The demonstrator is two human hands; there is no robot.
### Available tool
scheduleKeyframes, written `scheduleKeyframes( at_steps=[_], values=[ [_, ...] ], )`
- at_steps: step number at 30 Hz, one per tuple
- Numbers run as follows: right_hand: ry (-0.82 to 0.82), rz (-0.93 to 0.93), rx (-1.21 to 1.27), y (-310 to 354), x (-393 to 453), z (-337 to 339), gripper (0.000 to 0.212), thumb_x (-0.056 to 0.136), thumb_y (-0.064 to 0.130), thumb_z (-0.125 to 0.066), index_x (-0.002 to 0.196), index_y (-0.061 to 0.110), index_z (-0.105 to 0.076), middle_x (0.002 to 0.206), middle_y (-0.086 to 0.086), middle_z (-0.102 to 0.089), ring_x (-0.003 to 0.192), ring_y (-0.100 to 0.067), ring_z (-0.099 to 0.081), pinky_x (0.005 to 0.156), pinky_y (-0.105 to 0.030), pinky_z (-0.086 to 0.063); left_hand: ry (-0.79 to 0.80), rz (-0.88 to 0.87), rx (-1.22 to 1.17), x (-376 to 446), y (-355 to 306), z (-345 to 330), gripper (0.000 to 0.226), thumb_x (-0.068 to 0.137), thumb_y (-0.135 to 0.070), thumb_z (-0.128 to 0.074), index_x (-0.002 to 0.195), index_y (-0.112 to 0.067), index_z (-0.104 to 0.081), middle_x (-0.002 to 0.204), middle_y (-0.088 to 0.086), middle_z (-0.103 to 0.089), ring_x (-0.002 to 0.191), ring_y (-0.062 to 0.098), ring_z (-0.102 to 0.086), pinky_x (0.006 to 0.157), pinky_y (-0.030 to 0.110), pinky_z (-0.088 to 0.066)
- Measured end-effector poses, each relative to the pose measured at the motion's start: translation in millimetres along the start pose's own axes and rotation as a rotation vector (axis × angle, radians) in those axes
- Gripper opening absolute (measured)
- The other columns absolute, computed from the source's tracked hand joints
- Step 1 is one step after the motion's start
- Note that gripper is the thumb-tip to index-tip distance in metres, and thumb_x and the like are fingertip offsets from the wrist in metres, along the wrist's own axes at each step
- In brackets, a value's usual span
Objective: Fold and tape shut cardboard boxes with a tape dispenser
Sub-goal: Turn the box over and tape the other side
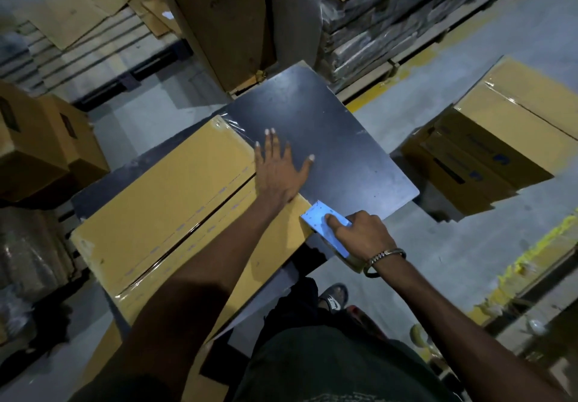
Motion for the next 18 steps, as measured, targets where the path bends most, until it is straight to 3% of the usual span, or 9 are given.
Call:
scheduleKeyframes(
  at_steps=[2, 8, 12, 18],
  values=[
    [-0.006, -0.003, 0.014, -1.2, -0.5, 2.3, 0.062, 0.093, 0.065, -0.054, 0.063, 0.011, -0.06, 0.071, -0.007, -0.06, 0.072, -0.027, -0.059, 0.068, -0.032, -0.04, 0.0, -0.037, 0.018, -18.5, -20.1, -4.2, 0.098, 0.096, -0.081, 0.006, 0.165, -0.022, -0.029, 0.176, 0.017, 0.002, 0.162, 0.028, 0.018, 0.128, 0.054, 0.01],
    [0.002, 0.004, 0.011, -20.4, -8.0, -0.7, 0.064, 0.092, 0.069, -0.052, 0.064, 0.012, -0.058, 0.069, -0.006, -0.06, 0.071, -0.027, -0.061, 0.064, -0.032, -0.04, -0.083, 0.007, 0.017, -22.1, -17.7, -9.1, 0.075, 0.109, -0.059, -0.008, 0.165, -0.015, -0.031, 0.174, 0.019, -0.014, 0.163, 0.031, 0.005, 0.131, 0.051, -0.002],
    [0.023, 0.002, -0.015, -46.7, -20.5, 6.6, 0.062, 0.092, 0.07, -0.052, 0.058, 0.019, -0.048, 0.065, -0.004, -0.054, 0.065, -0.024, -0.058, 0.054, -0.032, -0.035, -0.085, 0.003, 0.058, -18.9, -17.2, -15.7, 0.075, 0.108, -0.057, -0.015, 0.164, -0.011, -0.032, 0.173, 0.018, -0.018, 0.163, 0.033, 0.005, 0.131, 0.051, -0.001],
    [-0.011, -0.001, 0.017, -63.1, -26.5, 1.6, 0.062, 0.09, 0.073, -0.051, 0.06, 0.02, -0.053, 0.065, -0.002, -0.06, 0.064, -0.02, -0.062, 0.054, -0.029, -0.037, -0.053, 0.021, 0.094, -17.8, -16.4, -23.1, 0.08, 0.104, -0.063, -0.017, 0.165, -0.013, -0.03, 0.173, 0.014, -0.023, 0.162, 0.032, 0.01, 0.131, 0.052, 0.002]
  ],
)
Point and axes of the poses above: each hand's wrist, its own x-axis towards the middle knuckle, its own z-axis out of the back of the hand, y = z × x, the point moved 9 cm from there along x, towards the middle knuckle
